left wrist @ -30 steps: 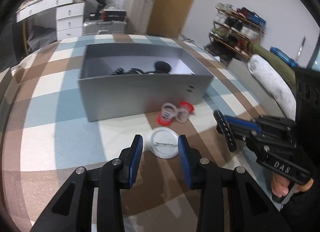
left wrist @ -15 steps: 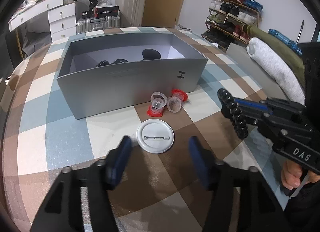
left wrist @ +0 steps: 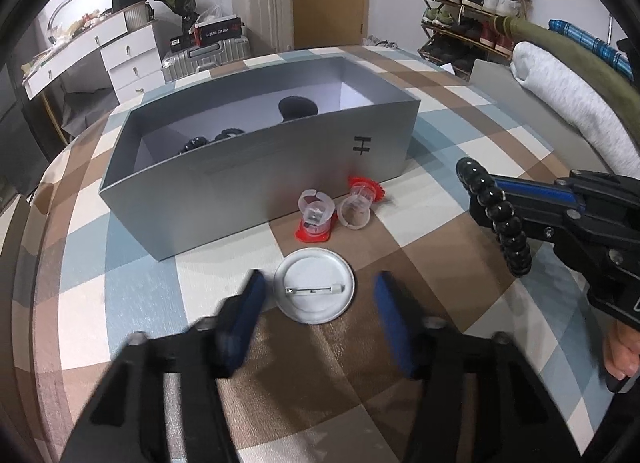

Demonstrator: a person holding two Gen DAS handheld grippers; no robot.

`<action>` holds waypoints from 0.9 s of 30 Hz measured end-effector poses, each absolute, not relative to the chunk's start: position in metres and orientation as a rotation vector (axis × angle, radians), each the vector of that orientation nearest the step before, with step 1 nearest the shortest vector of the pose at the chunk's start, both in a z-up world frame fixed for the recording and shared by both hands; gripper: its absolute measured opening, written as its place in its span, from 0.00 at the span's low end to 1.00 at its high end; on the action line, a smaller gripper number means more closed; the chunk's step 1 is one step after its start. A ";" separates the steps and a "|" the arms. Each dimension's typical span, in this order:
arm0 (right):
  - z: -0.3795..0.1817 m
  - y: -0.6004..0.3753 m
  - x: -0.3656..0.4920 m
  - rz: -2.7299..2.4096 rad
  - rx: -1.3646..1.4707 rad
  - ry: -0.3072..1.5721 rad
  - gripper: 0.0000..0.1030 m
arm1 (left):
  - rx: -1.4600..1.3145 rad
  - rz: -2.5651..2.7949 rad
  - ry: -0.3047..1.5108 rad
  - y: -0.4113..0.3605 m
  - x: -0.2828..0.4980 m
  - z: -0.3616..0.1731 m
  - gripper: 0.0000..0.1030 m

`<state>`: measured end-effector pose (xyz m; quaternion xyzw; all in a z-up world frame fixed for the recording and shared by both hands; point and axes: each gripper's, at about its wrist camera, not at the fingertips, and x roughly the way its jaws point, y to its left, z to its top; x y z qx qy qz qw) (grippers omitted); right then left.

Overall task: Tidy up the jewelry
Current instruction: 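Grasp the white round badge with the left tool while the right tool holds the hair tie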

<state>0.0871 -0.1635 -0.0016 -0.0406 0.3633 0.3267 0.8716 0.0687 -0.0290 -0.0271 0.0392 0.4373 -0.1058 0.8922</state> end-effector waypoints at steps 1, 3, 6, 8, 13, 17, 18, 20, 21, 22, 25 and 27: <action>-0.001 -0.164 0.087 0.683 -0.083 0.759 0.08 | 0.079 -0.221 0.908 -0.029 0.069 -0.027 0.35; 0.000 -0.166 0.087 0.681 -0.075 0.757 0.08 | 0.080 -0.221 0.907 -0.028 0.069 -0.027 0.35; 0.002 -0.168 0.088 0.676 -0.068 0.754 0.08 | 0.065 -0.228 0.907 -0.026 0.069 -0.026 0.35; 0.003 -0.169 0.087 0.673 -0.066 0.751 0.08 | 0.047 -0.236 0.902 -0.023 0.069 -0.024 0.35; 0.005 -0.172 0.087 0.671 -0.052 0.743 0.08 | 0.000 -0.255 0.828 -0.018 0.061 -0.014 0.35; 0.005 -0.176 0.088 0.666 -0.036 0.729 0.08 | -0.032 -0.244 0.777 -0.013 0.058 -0.008 0.35; 0.006 -0.176 0.088 0.666 -0.029 0.727 0.08 | -0.040 -0.244 0.773 -0.013 0.059 -0.008 0.35; 0.007 -0.177 0.089 0.665 -0.027 0.724 0.08 | -0.046 -0.242 0.764 -0.013 0.059 -0.008 0.35; 0.007 -0.177 0.089 0.666 -0.024 0.723 0.08 | -0.047 -0.242 0.760 -0.013 0.059 -0.007 0.35; 0.007 -0.177 0.089 0.666 -0.023 0.722 0.08 | -0.047 -0.242 0.757 -0.014 0.059 -0.007 0.35; 0.007 -0.177 0.090 0.665 -0.023 0.722 0.08 | -0.050 -0.244 0.748 -0.014 0.059 -0.007 0.35; 0.006 -0.177 0.090 0.664 -0.025 0.726 0.08 | -0.052 -0.240 0.747 -0.014 0.060 -0.007 0.35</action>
